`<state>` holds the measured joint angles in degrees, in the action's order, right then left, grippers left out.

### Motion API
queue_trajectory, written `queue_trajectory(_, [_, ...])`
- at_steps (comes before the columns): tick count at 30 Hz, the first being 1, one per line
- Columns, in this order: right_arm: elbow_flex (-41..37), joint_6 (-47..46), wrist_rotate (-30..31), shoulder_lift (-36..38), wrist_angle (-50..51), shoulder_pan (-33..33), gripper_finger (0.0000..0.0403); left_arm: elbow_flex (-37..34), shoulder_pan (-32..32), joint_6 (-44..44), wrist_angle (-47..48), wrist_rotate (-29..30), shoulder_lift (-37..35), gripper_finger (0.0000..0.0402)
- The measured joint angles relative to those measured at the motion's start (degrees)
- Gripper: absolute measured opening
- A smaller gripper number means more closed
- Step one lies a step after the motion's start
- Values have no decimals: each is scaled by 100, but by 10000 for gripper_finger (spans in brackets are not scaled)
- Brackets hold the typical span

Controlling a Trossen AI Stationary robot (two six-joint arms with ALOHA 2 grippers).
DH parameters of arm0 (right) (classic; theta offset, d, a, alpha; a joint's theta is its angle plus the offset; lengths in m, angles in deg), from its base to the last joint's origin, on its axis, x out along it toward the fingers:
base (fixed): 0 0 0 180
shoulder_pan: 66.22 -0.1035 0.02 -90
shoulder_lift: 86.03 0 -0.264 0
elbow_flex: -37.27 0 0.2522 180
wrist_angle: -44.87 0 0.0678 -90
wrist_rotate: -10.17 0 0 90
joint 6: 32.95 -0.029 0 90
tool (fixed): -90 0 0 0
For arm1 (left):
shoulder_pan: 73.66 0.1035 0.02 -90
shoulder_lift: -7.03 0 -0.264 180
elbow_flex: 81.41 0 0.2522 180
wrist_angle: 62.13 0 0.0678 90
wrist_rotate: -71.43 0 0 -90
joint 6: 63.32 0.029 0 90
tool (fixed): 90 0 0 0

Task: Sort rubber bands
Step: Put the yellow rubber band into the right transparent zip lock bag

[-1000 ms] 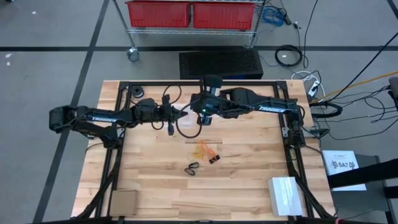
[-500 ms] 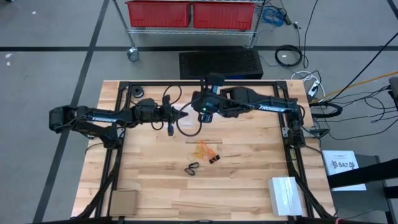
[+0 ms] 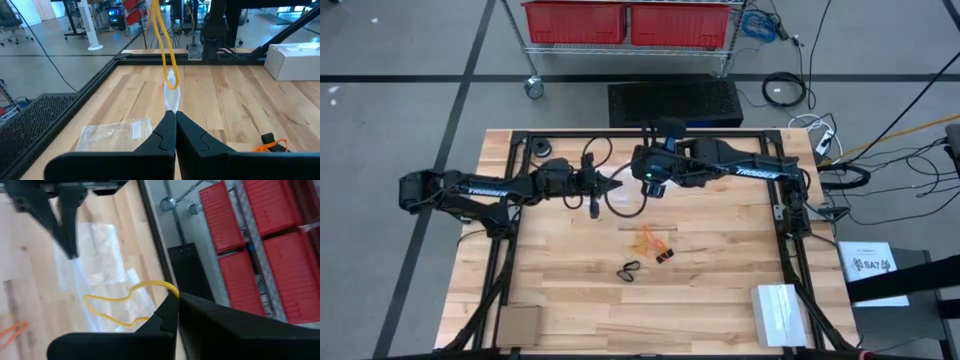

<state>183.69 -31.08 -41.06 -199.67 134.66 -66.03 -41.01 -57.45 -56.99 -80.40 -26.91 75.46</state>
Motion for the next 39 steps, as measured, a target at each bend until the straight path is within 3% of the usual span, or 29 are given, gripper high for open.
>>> queue_trajectory(17, [-239,-300,-624,7,25,-27,2,0,-2,-26,-11,2,-1,2])
queue_trajectory(34, [-560,-295,-625,4,-405,172,2,31,-24,-149,-52,-17,-1,2])
queue_trajectory(39, [-560,-418,-899,0,-405,170,2,31,-24,-149,-44,-18,-1,2])
